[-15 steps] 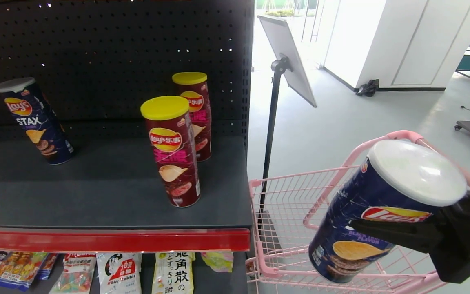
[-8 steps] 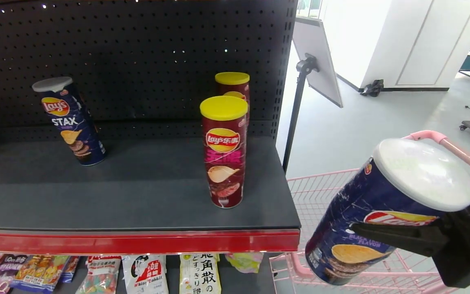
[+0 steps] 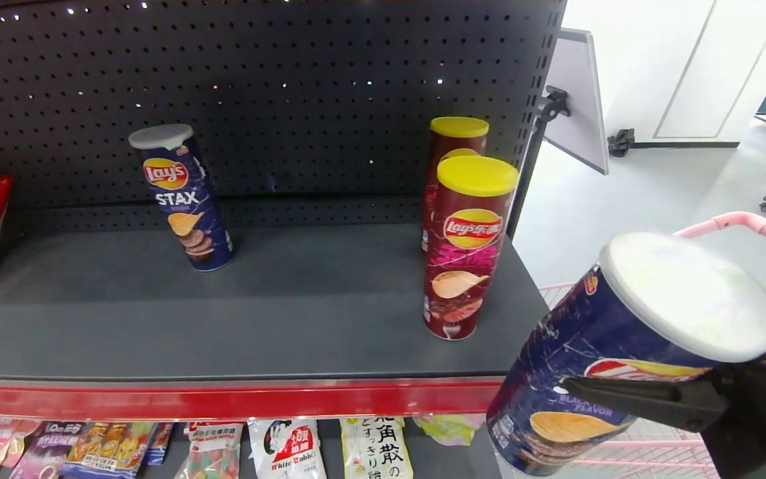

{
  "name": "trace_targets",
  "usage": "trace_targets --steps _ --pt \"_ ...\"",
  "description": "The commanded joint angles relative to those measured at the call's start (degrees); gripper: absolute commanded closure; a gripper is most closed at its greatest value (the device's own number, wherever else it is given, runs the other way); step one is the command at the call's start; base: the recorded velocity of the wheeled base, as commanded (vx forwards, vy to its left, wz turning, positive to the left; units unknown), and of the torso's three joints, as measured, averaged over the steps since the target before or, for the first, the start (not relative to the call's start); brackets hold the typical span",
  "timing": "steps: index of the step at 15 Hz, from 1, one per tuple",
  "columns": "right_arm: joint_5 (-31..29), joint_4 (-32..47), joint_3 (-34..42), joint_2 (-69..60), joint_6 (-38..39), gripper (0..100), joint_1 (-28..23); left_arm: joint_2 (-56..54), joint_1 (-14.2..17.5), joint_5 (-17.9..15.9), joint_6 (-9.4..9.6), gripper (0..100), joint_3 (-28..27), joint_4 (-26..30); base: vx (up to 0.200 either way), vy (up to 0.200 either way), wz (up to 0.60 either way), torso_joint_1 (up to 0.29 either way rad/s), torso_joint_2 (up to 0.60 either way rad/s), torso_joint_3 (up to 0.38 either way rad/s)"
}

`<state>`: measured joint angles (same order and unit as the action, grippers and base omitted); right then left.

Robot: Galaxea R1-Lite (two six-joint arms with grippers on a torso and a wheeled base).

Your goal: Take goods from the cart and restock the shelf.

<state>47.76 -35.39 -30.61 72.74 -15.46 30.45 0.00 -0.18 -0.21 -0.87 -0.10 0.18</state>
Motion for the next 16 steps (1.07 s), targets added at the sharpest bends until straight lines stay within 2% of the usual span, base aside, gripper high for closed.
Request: trace_targets --steps 1,7,16 --pt "-0.13 -0.03 -0.06 0.12 -0.01 100 1.19 0.09 0.01 0.03 -0.01 0 0.01 -0.01 0.000 0.200 0.00 0.007 0.00 0.002" --pt "-1.18 -0.03 0.02 0.82 0.08 100 3.65 0.09 0.01 0.03 0.07 0 0.01 -0.01 0.000 0.200 0.00 0.002 0.00 0.003" --pt "-0.92 -0.03 0.20 1.26 0.16 100 3.65 0.09 0.01 0.03 0.07 0 0.01 -0.01 0.000 0.200 0.00 0.003 0.00 0.003"
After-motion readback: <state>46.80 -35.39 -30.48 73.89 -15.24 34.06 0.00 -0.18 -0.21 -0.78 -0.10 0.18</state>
